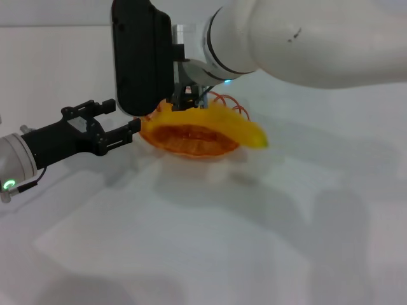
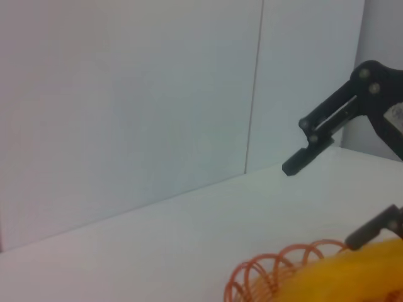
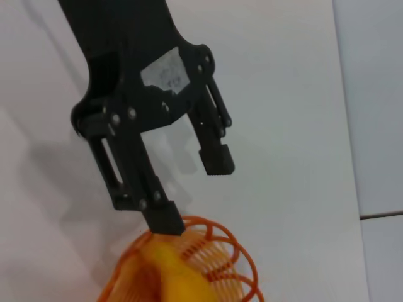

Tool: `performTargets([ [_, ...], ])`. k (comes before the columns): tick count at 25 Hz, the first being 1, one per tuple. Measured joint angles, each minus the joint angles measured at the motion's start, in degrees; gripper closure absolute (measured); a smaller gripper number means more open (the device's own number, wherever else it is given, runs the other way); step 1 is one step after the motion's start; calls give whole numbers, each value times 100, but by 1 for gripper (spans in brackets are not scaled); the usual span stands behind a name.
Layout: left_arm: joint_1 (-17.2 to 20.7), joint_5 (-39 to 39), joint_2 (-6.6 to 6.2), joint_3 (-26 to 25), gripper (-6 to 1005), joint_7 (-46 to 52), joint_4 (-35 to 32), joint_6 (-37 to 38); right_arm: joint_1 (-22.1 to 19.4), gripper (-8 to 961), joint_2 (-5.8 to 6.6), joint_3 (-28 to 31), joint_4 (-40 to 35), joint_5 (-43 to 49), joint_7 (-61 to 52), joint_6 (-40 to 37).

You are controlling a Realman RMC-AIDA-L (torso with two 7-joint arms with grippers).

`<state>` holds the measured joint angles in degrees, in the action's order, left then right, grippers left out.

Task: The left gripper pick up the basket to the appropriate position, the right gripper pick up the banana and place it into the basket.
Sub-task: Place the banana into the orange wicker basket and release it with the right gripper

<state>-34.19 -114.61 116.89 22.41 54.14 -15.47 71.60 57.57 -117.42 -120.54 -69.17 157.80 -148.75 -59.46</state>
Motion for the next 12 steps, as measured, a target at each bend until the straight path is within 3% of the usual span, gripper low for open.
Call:
performTargets([
  [6,2,0,0,0,246,0,0,-46,-43,209,1,-55,-133,16,-6,11],
  [12,34,1,0,0,246,0,0,-120,-540,126,57,263,-907,17,124,-112],
])
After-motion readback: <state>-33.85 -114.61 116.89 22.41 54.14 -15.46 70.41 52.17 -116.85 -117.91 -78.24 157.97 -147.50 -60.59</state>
